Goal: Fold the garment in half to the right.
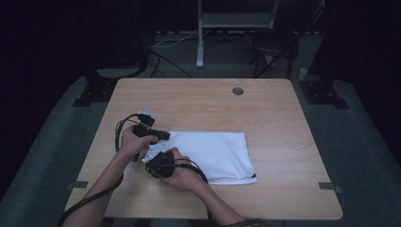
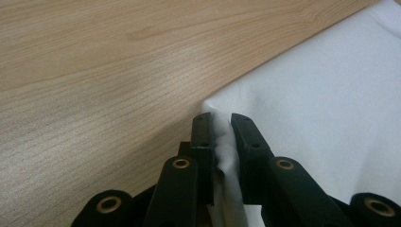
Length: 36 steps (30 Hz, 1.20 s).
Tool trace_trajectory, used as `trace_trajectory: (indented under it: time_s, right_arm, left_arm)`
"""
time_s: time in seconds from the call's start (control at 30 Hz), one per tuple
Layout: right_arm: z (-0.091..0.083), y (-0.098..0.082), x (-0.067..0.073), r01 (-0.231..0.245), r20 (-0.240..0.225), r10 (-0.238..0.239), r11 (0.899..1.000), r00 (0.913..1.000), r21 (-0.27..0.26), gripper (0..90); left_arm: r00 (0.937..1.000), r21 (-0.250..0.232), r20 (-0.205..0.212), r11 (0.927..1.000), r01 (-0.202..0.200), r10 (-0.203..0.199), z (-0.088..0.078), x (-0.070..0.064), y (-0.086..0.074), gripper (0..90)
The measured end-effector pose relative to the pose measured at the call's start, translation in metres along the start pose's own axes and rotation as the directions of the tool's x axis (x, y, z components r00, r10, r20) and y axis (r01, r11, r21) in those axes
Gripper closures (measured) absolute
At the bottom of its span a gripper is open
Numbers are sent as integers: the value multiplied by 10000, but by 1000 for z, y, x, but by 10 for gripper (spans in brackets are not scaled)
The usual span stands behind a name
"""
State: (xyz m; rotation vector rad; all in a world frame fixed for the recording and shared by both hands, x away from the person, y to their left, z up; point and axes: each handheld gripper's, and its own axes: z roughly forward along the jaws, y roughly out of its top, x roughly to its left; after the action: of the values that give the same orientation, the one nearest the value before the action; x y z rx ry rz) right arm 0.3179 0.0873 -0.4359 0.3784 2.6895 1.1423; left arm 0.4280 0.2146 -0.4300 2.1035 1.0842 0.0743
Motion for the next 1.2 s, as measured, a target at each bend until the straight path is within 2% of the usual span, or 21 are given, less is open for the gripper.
trace_trajectory:
  time_s: [0.13,0.37,0.43,0.53,0.7,0.83,1.2]
  right_arm:
    - [-1,-2,2,-58,226,63,9998,9997,-207,806]
    - [-10,-1,1,-388,98,397,9959,9992,-817,806]
    - [-14,-1,1,-381,55,388,9946,9992,-966,806]
    - [-21,1,1,-345,47,353,9924,9994,-1180,806]
    - [-33,4,2,-362,33,371,9870,9993,-1566,805]
    - [-41,6,2,-380,44,395,9830,9992,-1796,805]
    - [-67,14,3,-427,133,470,9724,9988,-2296,804]
  left_arm:
    - [10000,-53,27,10000,-73,73,-2,-3,2,817]
    - [9993,-97,-128,9993,-353,352,-12,-13,13,820]
    - [9988,66,-235,9991,-430,432,-14,-16,15,820]
    - [9989,0,-295,9994,-351,351,-16,-17,18,819]
    - [9985,157,-466,9995,-290,297,-21,-19,21,819]
    - [9979,157,-634,9998,-98,108,-27,-21,23,818]
    - [9969,14,-774,9999,-152,153,-42,-32,33,813]
